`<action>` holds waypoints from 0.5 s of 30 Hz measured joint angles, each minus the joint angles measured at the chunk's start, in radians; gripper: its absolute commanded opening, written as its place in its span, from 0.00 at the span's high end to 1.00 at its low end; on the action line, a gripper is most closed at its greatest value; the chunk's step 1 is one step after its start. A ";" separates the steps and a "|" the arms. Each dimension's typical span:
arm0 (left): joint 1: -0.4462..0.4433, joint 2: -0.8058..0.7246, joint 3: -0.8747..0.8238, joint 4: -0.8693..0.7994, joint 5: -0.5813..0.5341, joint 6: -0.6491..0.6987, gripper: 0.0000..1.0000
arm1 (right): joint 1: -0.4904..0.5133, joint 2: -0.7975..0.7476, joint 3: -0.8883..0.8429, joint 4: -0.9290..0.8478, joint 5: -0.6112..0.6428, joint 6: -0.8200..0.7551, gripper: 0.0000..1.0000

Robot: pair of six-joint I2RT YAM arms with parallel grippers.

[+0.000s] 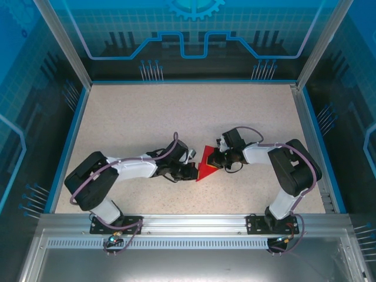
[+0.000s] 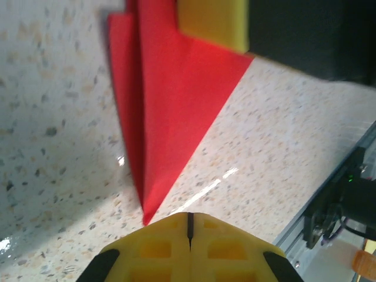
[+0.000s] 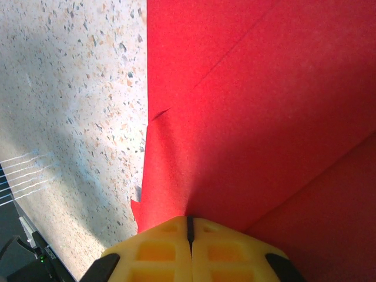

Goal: Fold a paper plane with a square sheet of paper (pick it up from the middle)
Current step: Fourth fold the wing at the center of the table.

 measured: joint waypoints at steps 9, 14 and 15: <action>0.010 0.145 0.102 0.080 -0.025 -0.002 0.96 | 0.000 0.001 0.000 0.000 -0.003 0.000 0.95; 0.010 0.201 0.103 0.081 -0.025 -0.002 0.97 | 0.000 0.002 0.000 0.000 -0.003 0.000 0.95; 0.010 0.206 0.103 0.082 -0.026 -0.002 0.97 | 0.000 0.002 0.000 0.000 -0.003 0.000 0.95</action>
